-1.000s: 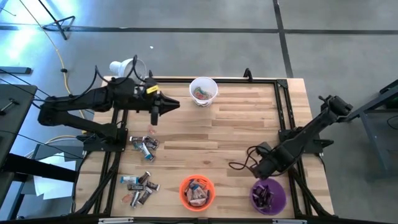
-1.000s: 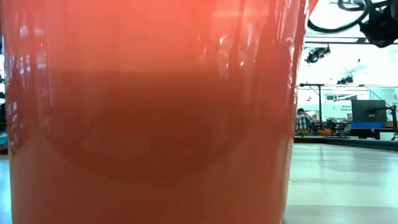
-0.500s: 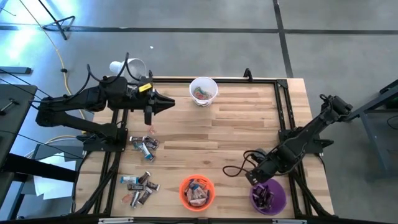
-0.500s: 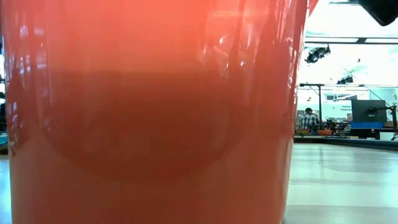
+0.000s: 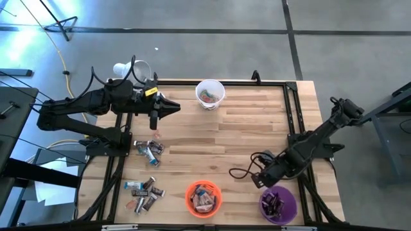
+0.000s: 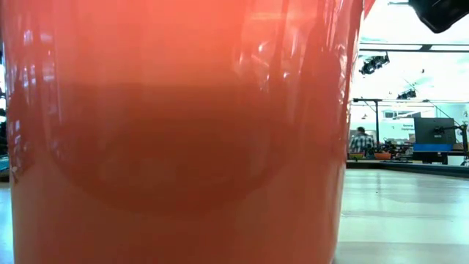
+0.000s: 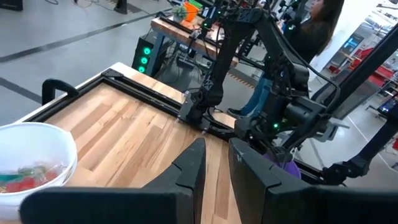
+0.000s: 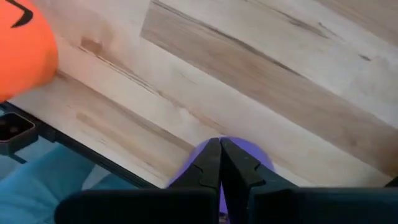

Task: Organize candy in baskets
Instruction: Put the orange gummy into the white bucket

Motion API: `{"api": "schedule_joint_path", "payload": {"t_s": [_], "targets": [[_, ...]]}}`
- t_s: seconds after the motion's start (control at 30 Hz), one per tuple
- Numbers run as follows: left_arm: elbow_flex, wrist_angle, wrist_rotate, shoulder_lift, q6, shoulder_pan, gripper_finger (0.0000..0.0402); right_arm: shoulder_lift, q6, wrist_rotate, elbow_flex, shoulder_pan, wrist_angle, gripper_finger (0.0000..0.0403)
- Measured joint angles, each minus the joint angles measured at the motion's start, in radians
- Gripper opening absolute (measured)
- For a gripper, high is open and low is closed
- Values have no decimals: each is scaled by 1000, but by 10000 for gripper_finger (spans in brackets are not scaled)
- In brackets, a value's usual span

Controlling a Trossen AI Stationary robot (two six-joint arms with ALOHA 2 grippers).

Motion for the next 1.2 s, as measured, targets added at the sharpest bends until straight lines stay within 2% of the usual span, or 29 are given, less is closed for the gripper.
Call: {"api": "schedule_joint_path", "payload": {"t_s": [0.23, 0.4, 0.7, 0.8, 1.0, 1.07, 1.2], "targets": [[0, -35, -1, 0, -18, 0, 55, 0, -91, 18, 0, -49, 4, 0], [0, -192, 34, 2, -140, -21, 55, 0, -173, 57, 0, -104, 68, 0], [0, -604, 52, 35, -336, -166, 55, 0, -317, 59, 0, -217, 176, 0], [-1, -685, 51, 45, -394, -221, 55, 0, -378, 58, 0, -251, 209, 0], [0, -742, 58, 52, -467, -347, 55, 0, -522, 34, 0, -301, 286, 0], [0, -779, 44, 56, -543, -378, 55, 0, -560, 25, 0, -313, 288, 0], [0, -838, -69, 55, -758, -426, 55, 0, -607, 21, 0, -332, 284, 0]]}}
